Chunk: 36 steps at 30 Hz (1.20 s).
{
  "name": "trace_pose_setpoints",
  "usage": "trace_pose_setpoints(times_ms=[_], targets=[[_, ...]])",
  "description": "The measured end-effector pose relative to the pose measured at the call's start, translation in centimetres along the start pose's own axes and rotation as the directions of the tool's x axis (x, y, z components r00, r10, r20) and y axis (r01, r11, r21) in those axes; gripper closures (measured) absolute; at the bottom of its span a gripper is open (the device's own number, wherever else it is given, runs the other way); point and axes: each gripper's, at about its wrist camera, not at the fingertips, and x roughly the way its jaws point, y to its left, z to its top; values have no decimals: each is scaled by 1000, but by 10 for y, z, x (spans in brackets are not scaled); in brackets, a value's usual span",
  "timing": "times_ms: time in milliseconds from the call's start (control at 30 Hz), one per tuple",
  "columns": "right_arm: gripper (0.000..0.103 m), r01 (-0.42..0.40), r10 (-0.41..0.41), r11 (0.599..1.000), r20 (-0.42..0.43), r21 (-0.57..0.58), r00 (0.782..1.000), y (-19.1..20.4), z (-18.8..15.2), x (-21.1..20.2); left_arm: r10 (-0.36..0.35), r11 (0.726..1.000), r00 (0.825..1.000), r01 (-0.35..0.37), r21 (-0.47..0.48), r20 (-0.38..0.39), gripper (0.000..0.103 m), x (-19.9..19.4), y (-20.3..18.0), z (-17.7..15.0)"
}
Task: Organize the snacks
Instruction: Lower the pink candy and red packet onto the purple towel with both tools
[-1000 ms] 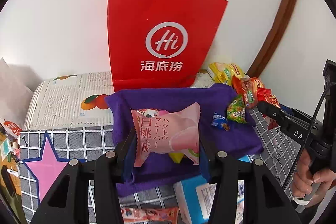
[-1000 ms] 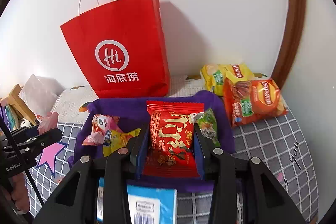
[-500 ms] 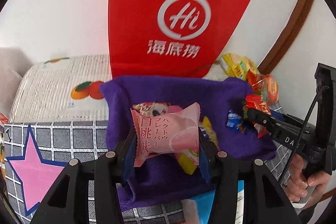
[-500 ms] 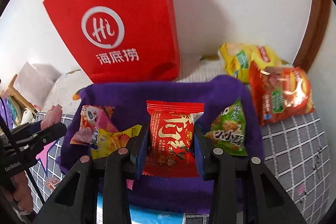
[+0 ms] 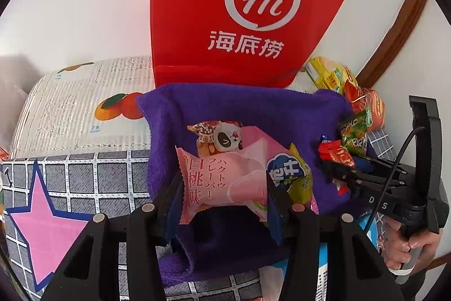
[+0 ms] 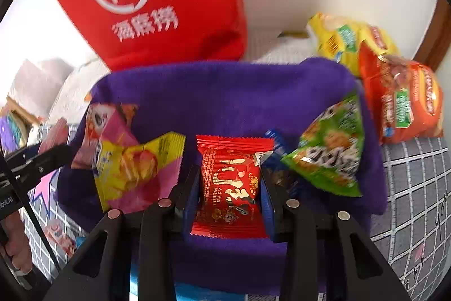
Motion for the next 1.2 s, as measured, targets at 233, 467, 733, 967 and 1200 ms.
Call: trace_pose_setpoints(times_ms=[233, 467, 733, 967, 1200], targets=[[64, 3, -4, 1000, -32, -9, 999, 1, -2, 12, -4, 1000, 1000, 4, -4, -26, 55, 7, -1, -1], [64, 6, -7, 1000, -71, -22, 997, 2, -3, 22, -8, 1000, 998, 8, -3, -60, 55, 16, -4, -4], [63, 21, -24, 999, -96, -37, 995, 6, -2, 33, 5, 1000, 998, -6, -13, -70, 54, 18, -2, -5], [63, 26, -31, 998, -101, -50, 994, 5, -3, 31, 5, 1000, 997, -7, -20, -83, 54, 21, 0, -5], [51, 5, -9, 998, -57, -68, 998, 8, 1, 15, 10, 1000, 996, -11, -14, -92, 52, 22, -1, -6]])
